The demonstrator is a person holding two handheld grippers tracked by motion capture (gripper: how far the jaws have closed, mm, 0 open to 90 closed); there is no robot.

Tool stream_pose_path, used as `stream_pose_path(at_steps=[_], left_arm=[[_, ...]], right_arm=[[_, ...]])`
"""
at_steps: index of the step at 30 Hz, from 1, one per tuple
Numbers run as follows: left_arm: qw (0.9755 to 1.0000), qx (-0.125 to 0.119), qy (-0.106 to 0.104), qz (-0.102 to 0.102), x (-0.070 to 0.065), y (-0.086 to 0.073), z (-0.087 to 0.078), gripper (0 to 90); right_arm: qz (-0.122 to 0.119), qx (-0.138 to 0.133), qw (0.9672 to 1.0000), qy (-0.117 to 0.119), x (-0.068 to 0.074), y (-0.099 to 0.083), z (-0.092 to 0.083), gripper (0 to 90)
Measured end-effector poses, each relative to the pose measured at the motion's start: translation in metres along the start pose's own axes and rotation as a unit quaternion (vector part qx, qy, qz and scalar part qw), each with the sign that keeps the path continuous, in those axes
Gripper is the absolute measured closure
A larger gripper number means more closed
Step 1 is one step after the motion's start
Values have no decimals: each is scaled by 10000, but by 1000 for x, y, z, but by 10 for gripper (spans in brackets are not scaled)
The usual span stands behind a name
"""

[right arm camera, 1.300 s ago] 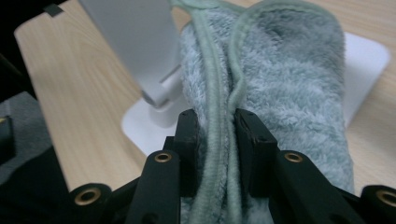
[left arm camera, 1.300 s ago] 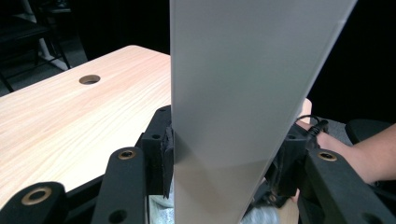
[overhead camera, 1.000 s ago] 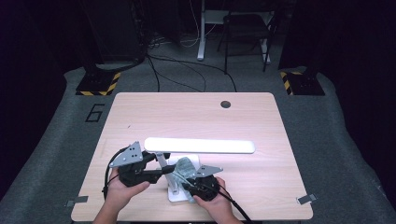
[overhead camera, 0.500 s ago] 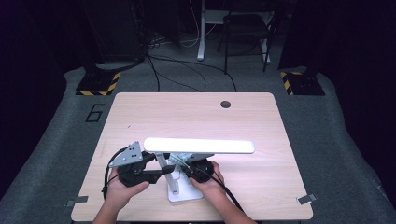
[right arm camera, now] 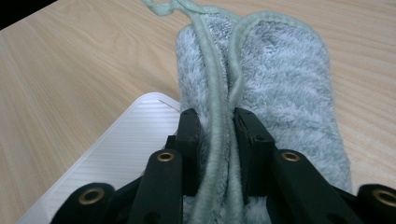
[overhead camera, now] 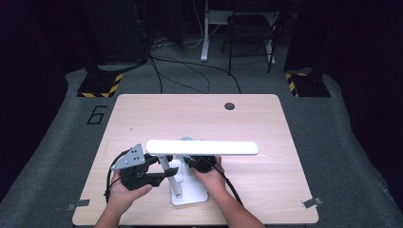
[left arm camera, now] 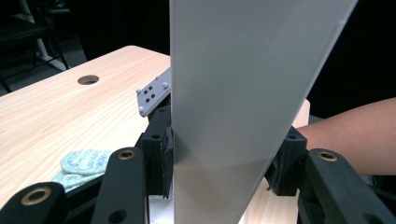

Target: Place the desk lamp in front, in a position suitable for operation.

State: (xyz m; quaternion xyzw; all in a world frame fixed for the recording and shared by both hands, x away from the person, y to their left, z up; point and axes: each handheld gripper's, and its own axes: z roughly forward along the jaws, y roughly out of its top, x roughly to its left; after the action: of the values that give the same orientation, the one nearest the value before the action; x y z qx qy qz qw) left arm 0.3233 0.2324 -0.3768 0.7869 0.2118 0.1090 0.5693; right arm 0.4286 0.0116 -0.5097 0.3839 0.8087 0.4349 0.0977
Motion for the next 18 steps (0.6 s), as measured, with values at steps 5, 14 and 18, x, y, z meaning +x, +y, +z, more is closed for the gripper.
stream_pose_path(at_steps=[5, 14, 18], left_arm=[[10000, 10, -28, -2, 0, 0, 0, 524], [10000, 25, -32, 45, -2, 1, 1, 525], [10000, 41, -67, 14, -2, 1, 1, 525]], right_arm=[[-473, -128, 9985, -240, 12, -9, -4, 673], [-1129, -115, 9931, -307, 33, -30, -24, 610], [-971, -188, 9951, 4, 38, -44, -37, 595]])
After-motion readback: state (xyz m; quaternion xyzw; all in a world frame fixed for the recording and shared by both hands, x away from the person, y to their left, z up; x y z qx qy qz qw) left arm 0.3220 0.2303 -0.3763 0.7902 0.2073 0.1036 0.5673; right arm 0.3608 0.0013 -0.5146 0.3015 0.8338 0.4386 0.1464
